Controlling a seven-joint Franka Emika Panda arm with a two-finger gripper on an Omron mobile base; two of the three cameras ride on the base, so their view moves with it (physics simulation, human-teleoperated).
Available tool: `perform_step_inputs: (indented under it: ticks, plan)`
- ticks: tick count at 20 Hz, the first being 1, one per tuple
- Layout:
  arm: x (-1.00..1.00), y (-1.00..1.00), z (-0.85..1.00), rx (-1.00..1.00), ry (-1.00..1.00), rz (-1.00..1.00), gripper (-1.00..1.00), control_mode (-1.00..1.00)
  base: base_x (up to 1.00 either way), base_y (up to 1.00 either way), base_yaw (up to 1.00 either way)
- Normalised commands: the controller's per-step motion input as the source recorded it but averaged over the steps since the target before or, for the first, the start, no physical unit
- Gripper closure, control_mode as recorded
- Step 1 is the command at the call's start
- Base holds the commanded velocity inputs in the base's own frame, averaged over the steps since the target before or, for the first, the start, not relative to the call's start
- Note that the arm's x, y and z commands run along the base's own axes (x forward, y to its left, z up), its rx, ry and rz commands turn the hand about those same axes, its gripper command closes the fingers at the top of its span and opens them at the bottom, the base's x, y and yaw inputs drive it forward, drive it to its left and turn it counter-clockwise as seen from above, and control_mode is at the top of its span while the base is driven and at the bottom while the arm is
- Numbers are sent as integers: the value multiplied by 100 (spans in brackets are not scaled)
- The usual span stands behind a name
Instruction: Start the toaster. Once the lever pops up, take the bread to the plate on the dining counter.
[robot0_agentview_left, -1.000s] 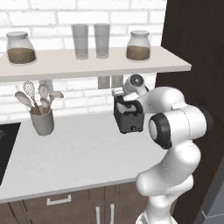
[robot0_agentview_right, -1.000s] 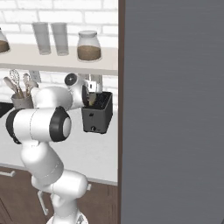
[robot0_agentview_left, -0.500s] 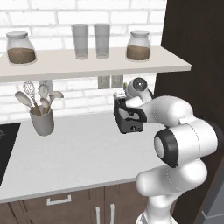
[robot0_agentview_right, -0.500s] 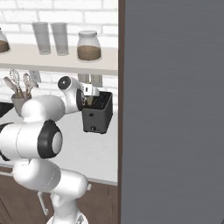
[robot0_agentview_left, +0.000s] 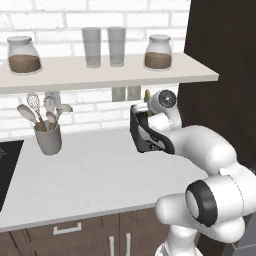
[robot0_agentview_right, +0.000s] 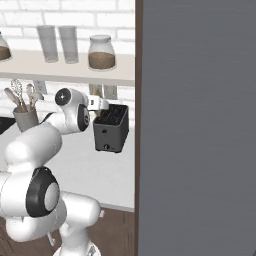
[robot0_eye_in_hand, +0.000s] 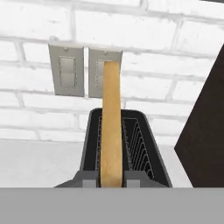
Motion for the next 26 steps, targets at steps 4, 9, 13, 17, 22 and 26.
perform_step_inputs:
  ticks: [4, 9, 13, 17, 22, 26]
  plan:
    - [-54, 1, 52, 0, -5, 0, 100, -100, 0, 0, 0]
    - [-74, 3, 57, 1, -1, 0, 100, -100, 0, 0, 0]
    - [-100, 8, 46, 6, 0, 0, 100, -100, 0, 0, 0]
    - [-100, 5, 49, 6, 2, 0, 100, -100, 0, 0, 0]
    - [-100, 15, 34, 1, 0, 0, 100, -100, 0, 0, 0]
    - [-100, 10, 21, 0, 0, 0, 100, -100, 0, 0, 0]
